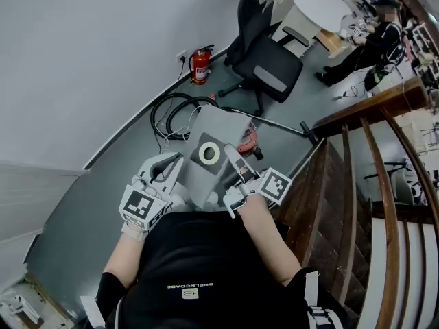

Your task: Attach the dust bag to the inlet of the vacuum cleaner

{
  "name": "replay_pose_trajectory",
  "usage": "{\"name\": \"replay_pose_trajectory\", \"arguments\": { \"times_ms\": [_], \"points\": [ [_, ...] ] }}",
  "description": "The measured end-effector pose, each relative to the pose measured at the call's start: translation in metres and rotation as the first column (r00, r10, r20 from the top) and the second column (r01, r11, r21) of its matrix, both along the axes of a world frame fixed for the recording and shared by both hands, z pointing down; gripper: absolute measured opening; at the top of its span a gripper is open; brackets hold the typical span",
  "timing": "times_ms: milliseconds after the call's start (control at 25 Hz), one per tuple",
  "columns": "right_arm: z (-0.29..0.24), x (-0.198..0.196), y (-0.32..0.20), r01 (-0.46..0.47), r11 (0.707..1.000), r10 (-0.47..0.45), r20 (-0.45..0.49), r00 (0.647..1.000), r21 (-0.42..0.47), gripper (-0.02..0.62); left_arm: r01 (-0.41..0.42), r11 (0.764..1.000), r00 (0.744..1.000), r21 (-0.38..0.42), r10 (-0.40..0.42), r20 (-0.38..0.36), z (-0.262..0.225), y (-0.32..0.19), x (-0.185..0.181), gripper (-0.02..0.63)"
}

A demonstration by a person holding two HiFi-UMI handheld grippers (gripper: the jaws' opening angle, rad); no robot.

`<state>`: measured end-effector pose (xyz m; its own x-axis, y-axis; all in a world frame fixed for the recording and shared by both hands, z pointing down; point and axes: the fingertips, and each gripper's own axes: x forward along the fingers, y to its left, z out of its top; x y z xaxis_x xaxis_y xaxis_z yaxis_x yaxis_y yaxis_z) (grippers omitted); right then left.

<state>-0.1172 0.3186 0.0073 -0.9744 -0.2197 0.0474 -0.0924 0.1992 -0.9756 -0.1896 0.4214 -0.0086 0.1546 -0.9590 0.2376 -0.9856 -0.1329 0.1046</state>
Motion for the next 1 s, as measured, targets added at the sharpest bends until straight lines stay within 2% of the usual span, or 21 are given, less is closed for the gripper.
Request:
{"name": "replay_pose_trajectory", "arguments": {
  "times_ms": [480, 720, 1000],
  "points": [
    [0.027, 0.006, -0.008, 0.000, 1.000, 0.001, 0.013, 1.000, -0.018, 0.043, 0.011, 1.000, 1.000, -0.002, -0.011, -0.009, 0.025, -0.014, 0.004, 0.018],
    [0.022, 0.056, -0.060, -0.005, 0.998, 0.006, 0.015, 1.000, -0.056, 0.043, 0.035, 0.999, 0.999, -0.041, -0.035, 0.009, 0.013, -0.063, 0.049, 0.018],
    [0.039, 0.070, -0.094, -0.034, 0.996, 0.034, -0.004, 0.999, -0.083, 0.043, 0.045, 0.996, 0.999, -0.080, -0.045, -0.002, 0.029, -0.087, 0.054, 0.018]
  ]
}}
